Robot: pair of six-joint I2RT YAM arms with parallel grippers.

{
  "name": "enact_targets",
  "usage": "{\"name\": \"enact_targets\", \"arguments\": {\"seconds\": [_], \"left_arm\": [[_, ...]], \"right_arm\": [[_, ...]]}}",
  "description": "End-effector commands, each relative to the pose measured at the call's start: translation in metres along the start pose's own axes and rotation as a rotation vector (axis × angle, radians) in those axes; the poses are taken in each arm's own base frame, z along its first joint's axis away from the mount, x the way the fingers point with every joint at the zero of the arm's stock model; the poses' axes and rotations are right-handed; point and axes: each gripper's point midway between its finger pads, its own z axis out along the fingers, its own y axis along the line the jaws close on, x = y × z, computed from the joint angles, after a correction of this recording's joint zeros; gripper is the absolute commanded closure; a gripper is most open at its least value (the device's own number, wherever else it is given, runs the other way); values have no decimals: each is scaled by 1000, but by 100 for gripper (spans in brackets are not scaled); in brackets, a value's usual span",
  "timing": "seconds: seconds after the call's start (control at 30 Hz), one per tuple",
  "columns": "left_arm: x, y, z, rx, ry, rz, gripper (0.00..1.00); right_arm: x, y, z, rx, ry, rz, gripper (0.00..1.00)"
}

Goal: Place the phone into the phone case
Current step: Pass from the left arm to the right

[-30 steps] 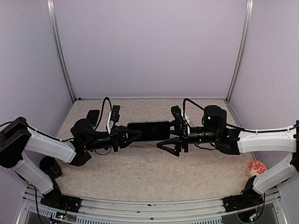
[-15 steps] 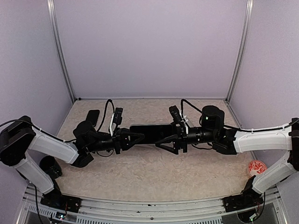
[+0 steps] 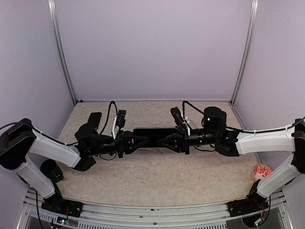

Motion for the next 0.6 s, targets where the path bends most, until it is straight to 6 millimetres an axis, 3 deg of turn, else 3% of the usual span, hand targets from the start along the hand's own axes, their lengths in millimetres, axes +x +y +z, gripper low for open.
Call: {"name": "enact_targets", "arguments": {"seconds": [0.0, 0.23, 0.47, 0.57], "left_arm": [[-22, 2, 2, -30, -65, 46, 100], [-18, 4, 2, -32, -55, 31, 100], [-15, 6, 3, -30, -54, 14, 94], [-14, 8, 3, -40, -52, 12, 84]], "right_arm": [[-14, 8, -6, -20, -30, -42, 78], [-17, 14, -9, -70, -33, -37, 99], [-13, 24, -7, -148, -10, -10, 100], [-12, 23, -7, -145, -3, 1, 100]]}}
